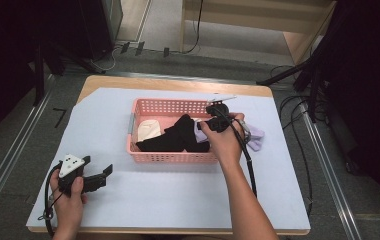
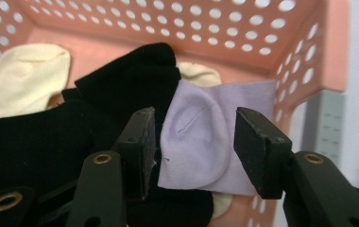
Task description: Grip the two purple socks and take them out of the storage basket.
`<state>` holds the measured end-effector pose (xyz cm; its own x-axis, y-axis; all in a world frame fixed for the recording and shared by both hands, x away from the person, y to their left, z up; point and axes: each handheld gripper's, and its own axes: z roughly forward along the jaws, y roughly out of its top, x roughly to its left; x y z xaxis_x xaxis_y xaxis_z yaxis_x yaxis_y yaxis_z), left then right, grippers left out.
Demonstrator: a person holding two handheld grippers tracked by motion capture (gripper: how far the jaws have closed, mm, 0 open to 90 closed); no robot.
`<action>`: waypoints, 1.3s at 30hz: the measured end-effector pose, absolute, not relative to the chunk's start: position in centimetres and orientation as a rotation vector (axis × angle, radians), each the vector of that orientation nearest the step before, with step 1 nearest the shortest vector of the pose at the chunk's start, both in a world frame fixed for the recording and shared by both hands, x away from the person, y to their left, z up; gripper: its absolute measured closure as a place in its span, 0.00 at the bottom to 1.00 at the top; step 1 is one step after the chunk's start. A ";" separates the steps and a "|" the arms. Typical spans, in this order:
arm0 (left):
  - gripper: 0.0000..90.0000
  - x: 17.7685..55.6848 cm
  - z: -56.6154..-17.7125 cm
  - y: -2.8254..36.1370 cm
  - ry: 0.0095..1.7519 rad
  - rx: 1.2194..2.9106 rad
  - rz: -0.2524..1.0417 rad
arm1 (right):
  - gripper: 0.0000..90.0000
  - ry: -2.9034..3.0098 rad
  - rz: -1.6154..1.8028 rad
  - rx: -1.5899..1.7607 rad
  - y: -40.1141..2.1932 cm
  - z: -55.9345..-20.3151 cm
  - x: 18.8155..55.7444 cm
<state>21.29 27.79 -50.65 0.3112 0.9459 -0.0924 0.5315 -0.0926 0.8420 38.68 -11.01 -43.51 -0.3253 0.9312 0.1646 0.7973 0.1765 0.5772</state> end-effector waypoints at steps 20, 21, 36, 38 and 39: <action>0.16 21.3 -50.6 27.8 1.335 1.747 0.628 | 0.48 2.322 0.589 1.603 -8.3 -46.4 39.6; 0.16 21.3 -50.6 27.8 1.334 1.748 0.629 | 0.46 2.350 0.522 1.571 -7.9 -46.7 39.6; 0.16 21.3 -50.6 27.8 1.334 1.747 0.627 | 0.97 2.336 0.574 1.571 -8.9 -46.1 39.2; 0.16 21.3 -50.6 27.8 1.334 1.749 0.628 | 0.97 2.320 0.624 1.569 -9.3 -45.7 39.1; 0.16 21.3 -50.7 27.8 1.334 1.748 0.628 | 0.97 2.310 0.653 1.567 -9.5 -45.5 39.0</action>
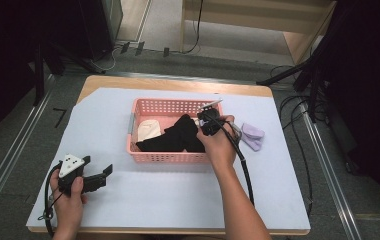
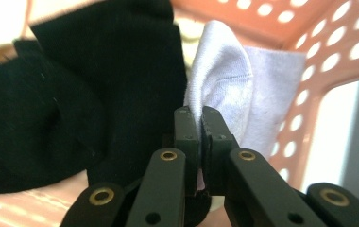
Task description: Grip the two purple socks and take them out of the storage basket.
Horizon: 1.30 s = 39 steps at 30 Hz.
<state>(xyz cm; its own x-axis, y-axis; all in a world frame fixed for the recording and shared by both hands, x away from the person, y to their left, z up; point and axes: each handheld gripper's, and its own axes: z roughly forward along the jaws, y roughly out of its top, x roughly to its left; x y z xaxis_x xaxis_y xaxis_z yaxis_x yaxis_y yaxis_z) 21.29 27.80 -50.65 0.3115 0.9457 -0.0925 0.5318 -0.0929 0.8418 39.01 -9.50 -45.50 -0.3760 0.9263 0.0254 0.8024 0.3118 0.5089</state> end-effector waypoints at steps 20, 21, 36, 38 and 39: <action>0.16 21.3 -50.7 27.8 1.335 1.746 0.627 | 0.80 2.365 0.982 1.561 -8.1 -41.0 37.4; 0.16 21.3 -50.7 27.8 1.335 1.747 0.629 | 0.75 2.358 0.961 1.585 -8.4 -41.7 37.8; 0.16 21.3 -50.6 27.8 1.337 1.751 0.628 | 0.45 2.427 0.854 1.705 -6.9 -46.3 39.3; 0.16 21.3 -50.7 27.8 1.335 1.749 0.629 | 0.44 2.431 0.848 1.718 -6.8 -46.5 39.4; 0.16 21.3 -50.6 27.8 1.335 1.749 0.628 | 0.45 2.468 0.818 1.749 -6.7 -46.9 39.7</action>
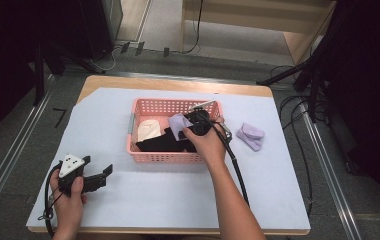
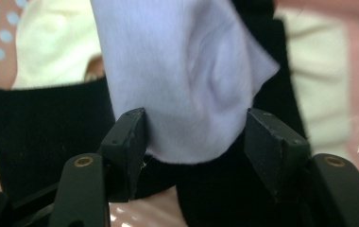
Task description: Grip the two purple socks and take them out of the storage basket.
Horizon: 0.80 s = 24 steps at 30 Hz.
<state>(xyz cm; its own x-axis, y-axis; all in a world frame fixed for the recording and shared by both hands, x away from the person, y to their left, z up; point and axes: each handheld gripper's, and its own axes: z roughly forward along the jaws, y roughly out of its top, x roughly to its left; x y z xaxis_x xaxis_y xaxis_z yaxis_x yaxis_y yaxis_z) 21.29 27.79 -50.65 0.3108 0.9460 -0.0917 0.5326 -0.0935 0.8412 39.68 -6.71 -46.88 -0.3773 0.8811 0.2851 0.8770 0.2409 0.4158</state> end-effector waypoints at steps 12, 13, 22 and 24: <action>0.16 21.3 -50.7 27.8 1.335 1.748 0.629 | 0.87 2.543 0.869 1.684 -6.3 -46.8 39.5; 0.16 21.3 -50.7 27.8 1.336 1.749 0.628 | 0.87 2.543 0.869 1.684 -6.3 -46.8 39.5; 0.16 21.3 -50.6 27.8 1.336 1.749 0.627 | 0.93 2.436 0.969 1.607 -7.0 -44.8 38.8; 0.16 21.3 -50.6 27.8 1.336 1.749 0.628 | 0.93 2.408 0.978 1.592 -7.3 -44.4 38.7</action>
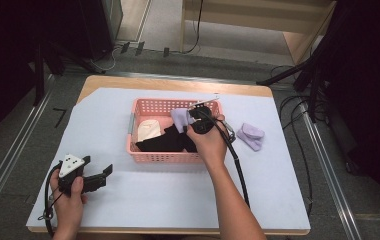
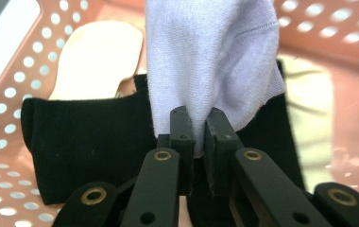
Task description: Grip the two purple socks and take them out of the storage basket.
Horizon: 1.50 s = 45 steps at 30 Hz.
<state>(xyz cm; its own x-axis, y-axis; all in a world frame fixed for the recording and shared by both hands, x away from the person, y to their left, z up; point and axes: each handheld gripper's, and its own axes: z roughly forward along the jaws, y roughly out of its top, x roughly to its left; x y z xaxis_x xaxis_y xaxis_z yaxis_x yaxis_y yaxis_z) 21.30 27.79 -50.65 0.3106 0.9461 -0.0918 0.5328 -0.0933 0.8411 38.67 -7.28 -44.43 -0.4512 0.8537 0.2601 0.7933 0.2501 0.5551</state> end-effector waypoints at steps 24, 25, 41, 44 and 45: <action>0.16 21.3 -50.7 27.8 1.336 1.750 0.630 | 0.93 2.245 0.970 1.543 -12.1 -41.7 37.8; 0.16 21.3 -50.7 27.8 1.337 1.750 0.630 | 0.93 2.229 0.980 1.552 -12.6 -41.5 37.7; 0.16 21.3 -50.6 27.8 1.335 1.752 0.632 | 0.93 2.030 1.097 1.526 -16.8 -41.1 36.5; 0.16 21.3 -50.6 27.8 1.335 1.753 0.632 | 0.93 1.978 1.102 1.549 -18.4 -41.3 36.1; 0.16 21.3 -50.6 27.8 1.336 1.753 0.633 | 0.93 1.978 1.102 1.549 -18.4 -41.3 36.1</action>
